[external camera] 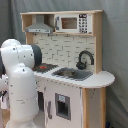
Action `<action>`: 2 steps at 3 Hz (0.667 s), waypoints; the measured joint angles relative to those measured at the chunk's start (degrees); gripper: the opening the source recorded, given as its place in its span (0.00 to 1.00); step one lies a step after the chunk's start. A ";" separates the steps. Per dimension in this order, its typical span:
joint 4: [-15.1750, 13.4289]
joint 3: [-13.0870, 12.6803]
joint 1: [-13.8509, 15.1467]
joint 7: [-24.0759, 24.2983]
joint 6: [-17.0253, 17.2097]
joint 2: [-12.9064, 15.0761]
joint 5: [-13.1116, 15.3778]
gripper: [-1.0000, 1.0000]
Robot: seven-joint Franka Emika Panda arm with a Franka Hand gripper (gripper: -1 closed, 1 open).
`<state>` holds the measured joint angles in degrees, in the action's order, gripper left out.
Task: Play with the kitchen
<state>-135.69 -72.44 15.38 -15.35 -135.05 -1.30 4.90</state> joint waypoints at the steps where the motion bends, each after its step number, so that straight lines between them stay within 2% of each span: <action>1: 1.32 0.09 0.01 -0.03 3.41 -5.48 0.01 1.00; 2: 3.27 0.08 -0.03 -0.39 7.73 -10.62 0.11 1.00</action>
<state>-132.42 -72.36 15.34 -15.74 -127.32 -11.92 5.02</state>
